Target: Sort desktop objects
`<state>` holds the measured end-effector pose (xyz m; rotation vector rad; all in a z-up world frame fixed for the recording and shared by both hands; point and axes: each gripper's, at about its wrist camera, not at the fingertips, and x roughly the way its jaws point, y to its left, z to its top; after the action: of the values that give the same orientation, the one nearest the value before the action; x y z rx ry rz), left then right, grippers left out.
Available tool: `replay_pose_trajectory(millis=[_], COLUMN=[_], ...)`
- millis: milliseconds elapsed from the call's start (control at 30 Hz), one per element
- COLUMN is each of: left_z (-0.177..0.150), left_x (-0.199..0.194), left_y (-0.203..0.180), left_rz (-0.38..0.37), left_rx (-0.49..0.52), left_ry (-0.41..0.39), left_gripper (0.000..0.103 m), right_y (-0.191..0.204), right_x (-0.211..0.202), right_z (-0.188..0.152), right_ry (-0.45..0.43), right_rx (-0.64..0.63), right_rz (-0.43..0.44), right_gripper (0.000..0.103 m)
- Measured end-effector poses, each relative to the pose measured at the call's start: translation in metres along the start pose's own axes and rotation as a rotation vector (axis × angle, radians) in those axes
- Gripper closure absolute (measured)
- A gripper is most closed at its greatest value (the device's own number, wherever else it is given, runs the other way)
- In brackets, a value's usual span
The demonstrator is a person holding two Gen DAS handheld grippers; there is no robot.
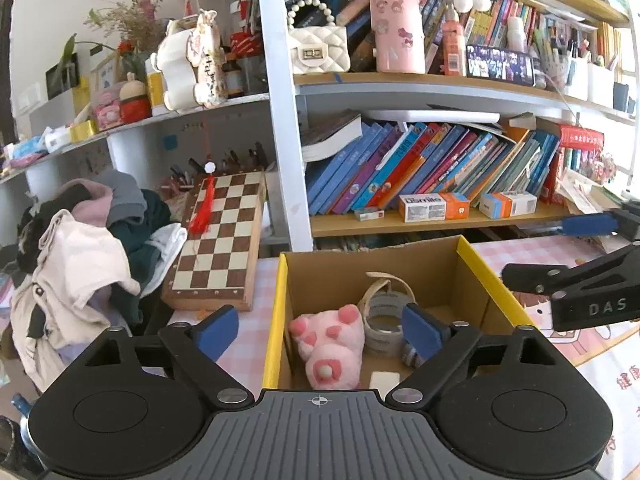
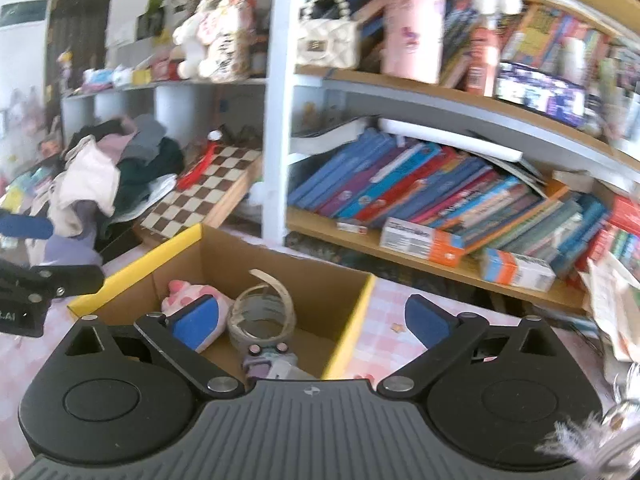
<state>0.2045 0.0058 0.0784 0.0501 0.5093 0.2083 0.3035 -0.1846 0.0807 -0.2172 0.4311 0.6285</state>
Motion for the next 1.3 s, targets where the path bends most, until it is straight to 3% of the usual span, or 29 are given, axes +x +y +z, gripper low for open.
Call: replay_pose_trajectory(millis=[267,533,867,1067,1300], left_z=[-0.02,-0.062,-0.108,-0.126,-0.136], left_x=[-0.037,-0.092,-0.141,-0.15,-0.16], left_y=[0.001,0.01,0.009,-0.001,-0.003], left_rz=[-0.02,-0.024,-0.062,-0.082,-0.094], left_rx=[0.019,0.003,-0.01,0.013,0.036], left_ry=[-0.037,-0.03,0.011,0.069,0.082], left_gripper=[0.003,0.001,0.0,0.0,0.0], right_y=[0.012,0.051,0.097,0.116,0.129], right_x=[-0.047,-0.098,-0.154,-0.172,-0.18], right_z=[-0.033,-0.08,-0.12,-0.139,-0.142], right_ry=[-0.027,-0.011,0.029,0.09,0.118], right_rx=[0.107,0.16,0.151,0.145,0.172], right_rz=[-0.12,-0.204,-0.214,-0.204,-0.177], right_gripper=[0.0,0.0,0.0,0.0,0.0])
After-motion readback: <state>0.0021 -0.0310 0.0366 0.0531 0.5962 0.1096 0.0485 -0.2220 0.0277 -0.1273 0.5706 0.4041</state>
